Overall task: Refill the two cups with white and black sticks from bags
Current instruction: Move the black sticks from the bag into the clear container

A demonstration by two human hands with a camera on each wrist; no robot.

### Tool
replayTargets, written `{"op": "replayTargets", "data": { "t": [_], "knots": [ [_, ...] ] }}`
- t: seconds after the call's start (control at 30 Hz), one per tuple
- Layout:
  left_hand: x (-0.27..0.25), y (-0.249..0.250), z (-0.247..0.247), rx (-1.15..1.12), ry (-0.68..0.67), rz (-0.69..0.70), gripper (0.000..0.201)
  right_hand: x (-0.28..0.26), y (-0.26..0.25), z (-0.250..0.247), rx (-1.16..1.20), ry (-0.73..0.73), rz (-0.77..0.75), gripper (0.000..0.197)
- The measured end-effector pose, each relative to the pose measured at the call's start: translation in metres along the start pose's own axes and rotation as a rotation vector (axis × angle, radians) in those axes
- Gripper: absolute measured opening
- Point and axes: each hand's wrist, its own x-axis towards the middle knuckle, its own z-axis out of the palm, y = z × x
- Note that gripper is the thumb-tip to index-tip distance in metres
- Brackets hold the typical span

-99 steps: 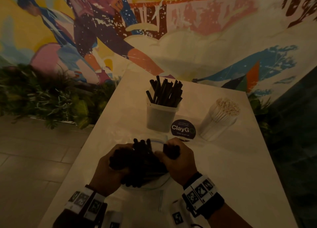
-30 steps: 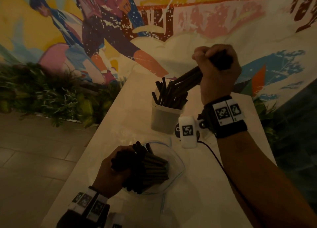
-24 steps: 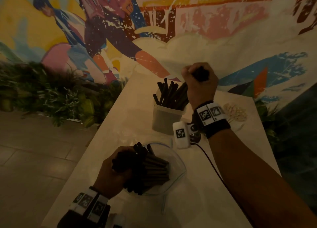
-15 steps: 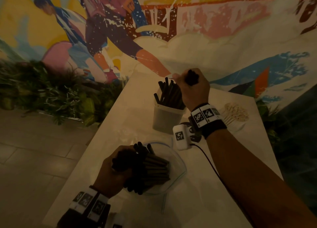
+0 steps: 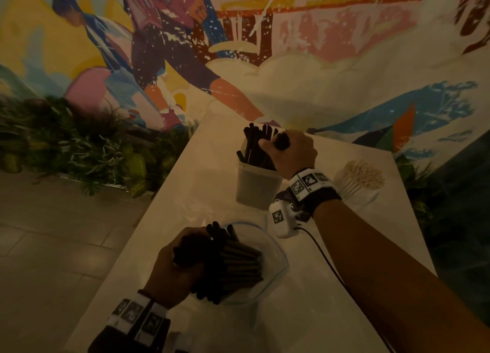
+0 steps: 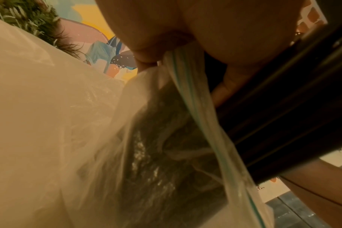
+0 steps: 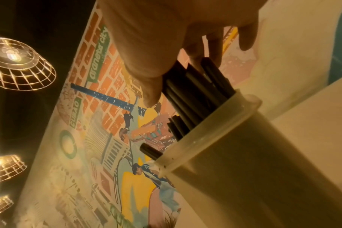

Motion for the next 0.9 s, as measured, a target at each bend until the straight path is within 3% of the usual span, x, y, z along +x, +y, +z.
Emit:
{"op": "replayTargets", "data": {
  "t": [0.07, 0.13, 0.2, 0.3, 0.37, 0.53, 0.6, 0.67, 0.7, 0.77, 0.83, 0.9],
  "knots": [
    [-0.001, -0.003, -0.001, -0.013, 0.007, -0.015, 0.043, 0.002, -0.001, 0.002, 0.117, 0.097, -0.037, 0.051],
    [-0.002, -0.004, -0.001, -0.022, 0.016, -0.012, 0.045, 0.005, -0.003, 0.001, 0.242, 0.187, -0.078, 0.067],
    [-0.001, -0.003, -0.001, -0.031, 0.024, -0.017, 0.044, 0.007, -0.001, 0.005, 0.239, 0.234, -0.152, 0.066],
    [0.0, -0.001, -0.002, -0.023, 0.025, -0.02, 0.04, 0.009, 0.008, 0.019, -0.073, 0.045, -0.218, 0.041],
    [0.001, 0.0, -0.001, -0.008, 0.019, -0.017, 0.039, 0.005, 0.012, 0.025, -0.22, -0.124, -0.185, 0.045],
    [0.0, 0.0, -0.002, -0.032, 0.024, -0.051, 0.042, -0.002, 0.011, 0.02, -0.284, -0.152, -0.134, 0.053],
    [0.0, 0.003, -0.002, -0.023, 0.024, -0.054, 0.043, -0.011, 0.007, 0.008, -0.136, -0.062, -0.183, 0.059],
    [0.0, 0.005, -0.002, -0.007, 0.028, -0.053, 0.039, -0.033, -0.002, -0.011, 0.135, -0.01, -0.185, 0.048],
    [0.0, 0.006, -0.001, 0.003, 0.028, -0.048, 0.037, -0.048, -0.006, -0.021, 0.27, -0.056, -0.15, 0.043],
    [0.0, 0.009, -0.001, 0.009, 0.023, -0.041, 0.035, -0.08, -0.012, -0.044, 0.497, -0.318, -0.074, 0.047],
    [0.001, 0.009, -0.001, 0.028, 0.034, -0.042, 0.037, -0.111, -0.012, -0.058, 0.54, -0.66, -0.071, 0.076],
    [0.002, 0.008, -0.001, 0.047, 0.023, -0.04, 0.042, -0.138, -0.01, -0.061, 0.441, -0.916, -0.105, 0.107]
  ]
}}
